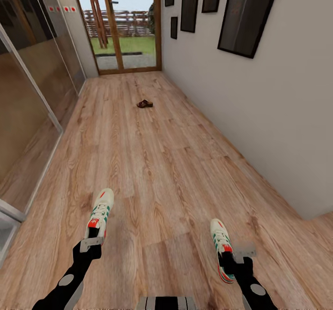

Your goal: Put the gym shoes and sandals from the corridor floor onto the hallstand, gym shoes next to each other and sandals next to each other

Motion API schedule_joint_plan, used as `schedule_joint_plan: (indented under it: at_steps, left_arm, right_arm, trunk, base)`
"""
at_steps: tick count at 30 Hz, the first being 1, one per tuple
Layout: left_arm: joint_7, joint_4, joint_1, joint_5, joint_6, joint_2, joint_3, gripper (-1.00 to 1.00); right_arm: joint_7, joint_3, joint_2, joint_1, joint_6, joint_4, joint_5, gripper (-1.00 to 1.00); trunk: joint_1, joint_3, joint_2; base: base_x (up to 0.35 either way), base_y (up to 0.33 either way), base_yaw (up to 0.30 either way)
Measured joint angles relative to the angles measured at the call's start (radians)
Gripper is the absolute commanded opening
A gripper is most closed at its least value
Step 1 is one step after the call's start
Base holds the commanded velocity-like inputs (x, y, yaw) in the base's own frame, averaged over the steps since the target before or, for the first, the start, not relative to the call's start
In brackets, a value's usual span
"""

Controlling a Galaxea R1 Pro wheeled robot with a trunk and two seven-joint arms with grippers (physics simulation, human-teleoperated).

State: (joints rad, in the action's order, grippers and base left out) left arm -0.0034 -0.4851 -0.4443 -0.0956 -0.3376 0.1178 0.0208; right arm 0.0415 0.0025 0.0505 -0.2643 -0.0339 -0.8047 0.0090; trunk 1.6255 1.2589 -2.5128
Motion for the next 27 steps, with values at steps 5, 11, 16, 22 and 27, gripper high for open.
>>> schedule_joint_plan:
  at_steps: [5, 11, 16, 22, 27]
  left_arm:
    - [0.0, 0.0, 0.0, 0.001, 0.0, 0.0, 0.0, -1.0]
    - [0.0, 0.0, 0.0, 0.003, 0.0, 0.0, 0.001, -1.0]
    - [0.0, 0.0, 0.0, 0.003, 0.0, 0.0, 0.0, -1.0]
    - [0.0, 0.0, 0.0, 0.003, 0.0, 0.0, 0.0, -1.0]
    - [0.0, 0.0, 0.0, 0.003, 0.0, -0.001, 0.001, -1.0]
  right_arm:
    - [-0.003, 0.001, 0.0, -0.001, -0.08, 0.042, -0.001, 1.0]
    - [-0.002, 0.001, 0.0, 0.0, -0.091, 0.047, -0.001, 1.0]
    - [-0.002, 0.001, 0.0, -0.001, -0.092, 0.048, -0.001, 1.0]
    - [-0.002, 0.001, 0.0, 0.0, -0.092, 0.048, -0.001, 1.0]
    - [-0.002, 0.001, 0.0, 0.0, -0.093, 0.047, -0.001, 1.0]
  trunk:
    - [0.002, 0.027, -0.001]
    - [0.005, 0.06, -0.003]
    - [0.007, 0.087, -0.004]
    - [0.01, 0.12, -0.005]
    - [0.012, 0.147, -0.006]
  base:
    - [0.0, 0.0, 0.0]
    - [0.0, 0.0, 0.0]
    - [0.0, 0.0, 0.0]
    - [0.0, 0.0, 0.0]
    - [0.0, 0.0, 0.0]
